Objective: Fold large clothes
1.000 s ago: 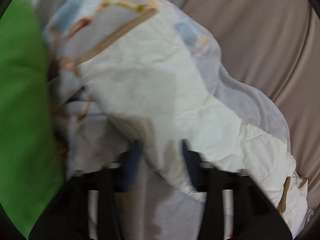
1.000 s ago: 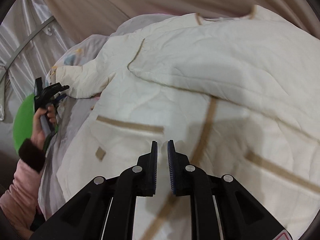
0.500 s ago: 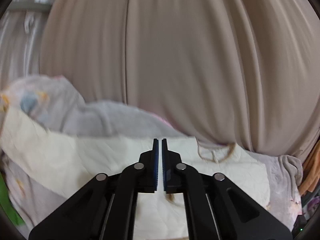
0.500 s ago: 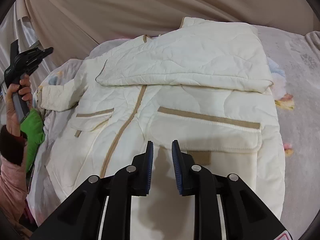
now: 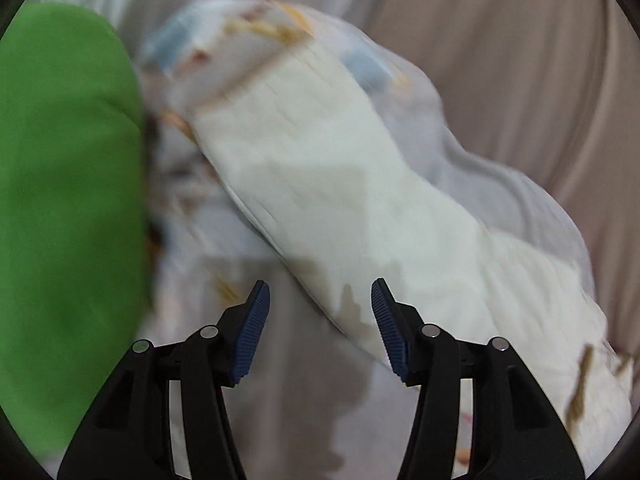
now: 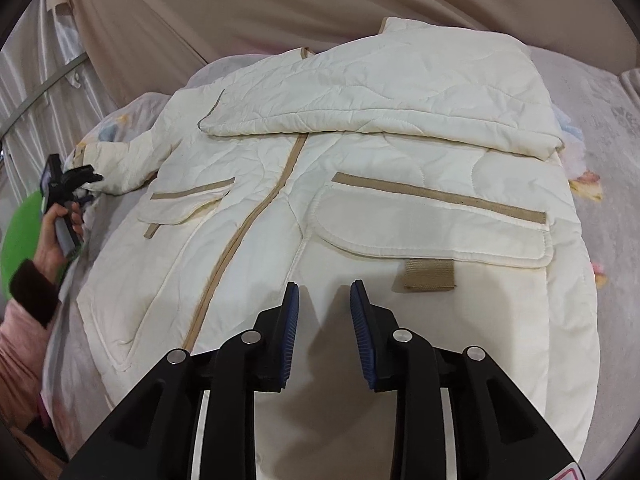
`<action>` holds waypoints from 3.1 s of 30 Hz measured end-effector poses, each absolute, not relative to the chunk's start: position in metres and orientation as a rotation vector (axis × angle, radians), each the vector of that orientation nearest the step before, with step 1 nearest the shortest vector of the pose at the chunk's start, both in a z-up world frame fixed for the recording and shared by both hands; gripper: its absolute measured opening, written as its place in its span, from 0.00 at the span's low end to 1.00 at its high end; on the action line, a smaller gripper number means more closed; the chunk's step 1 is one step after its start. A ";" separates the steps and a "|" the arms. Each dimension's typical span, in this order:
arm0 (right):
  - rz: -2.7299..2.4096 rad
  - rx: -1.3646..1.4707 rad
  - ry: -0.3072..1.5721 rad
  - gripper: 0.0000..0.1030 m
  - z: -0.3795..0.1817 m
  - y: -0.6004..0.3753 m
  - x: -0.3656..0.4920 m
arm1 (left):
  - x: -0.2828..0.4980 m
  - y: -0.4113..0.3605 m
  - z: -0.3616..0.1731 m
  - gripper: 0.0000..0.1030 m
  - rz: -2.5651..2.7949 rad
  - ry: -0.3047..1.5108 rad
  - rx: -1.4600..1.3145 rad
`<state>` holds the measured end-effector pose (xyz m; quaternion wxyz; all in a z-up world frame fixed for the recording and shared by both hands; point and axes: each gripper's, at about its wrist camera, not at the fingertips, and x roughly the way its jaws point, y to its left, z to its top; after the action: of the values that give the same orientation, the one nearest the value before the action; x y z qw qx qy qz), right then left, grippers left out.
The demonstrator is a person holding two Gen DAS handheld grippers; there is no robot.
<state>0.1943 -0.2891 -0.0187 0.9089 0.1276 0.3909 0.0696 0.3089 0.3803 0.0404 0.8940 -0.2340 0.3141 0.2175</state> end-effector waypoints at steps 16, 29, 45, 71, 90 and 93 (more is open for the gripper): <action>0.129 0.293 0.788 0.31 -0.016 -0.291 0.193 | 0.342 0.286 0.154 0.04 0.084 0.484 -0.308; 0.058 0.367 0.785 0.31 -0.012 -0.330 0.175 | 0.304 -0.081 0.105 0.23 -0.597 0.690 -0.001; 0.074 0.581 0.715 0.55 0.017 -0.408 0.261 | 0.311 0.091 0.057 0.75 -0.368 0.804 -0.213; -0.070 0.592 0.710 0.04 -0.008 -0.423 0.331 | 0.367 0.119 0.014 0.67 -0.187 0.814 -0.279; -0.157 0.554 0.534 0.42 0.065 -0.403 0.292 | 0.350 0.105 0.004 0.73 -0.182 0.785 -0.201; -0.103 0.456 0.514 0.59 0.091 -0.381 0.315 | 0.351 0.107 0.003 0.73 -0.185 0.783 -0.206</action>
<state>0.3146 -0.3807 0.0913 0.9402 0.2235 0.2520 -0.0505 0.3513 0.1066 0.0031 0.9151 -0.1000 0.3801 -0.0901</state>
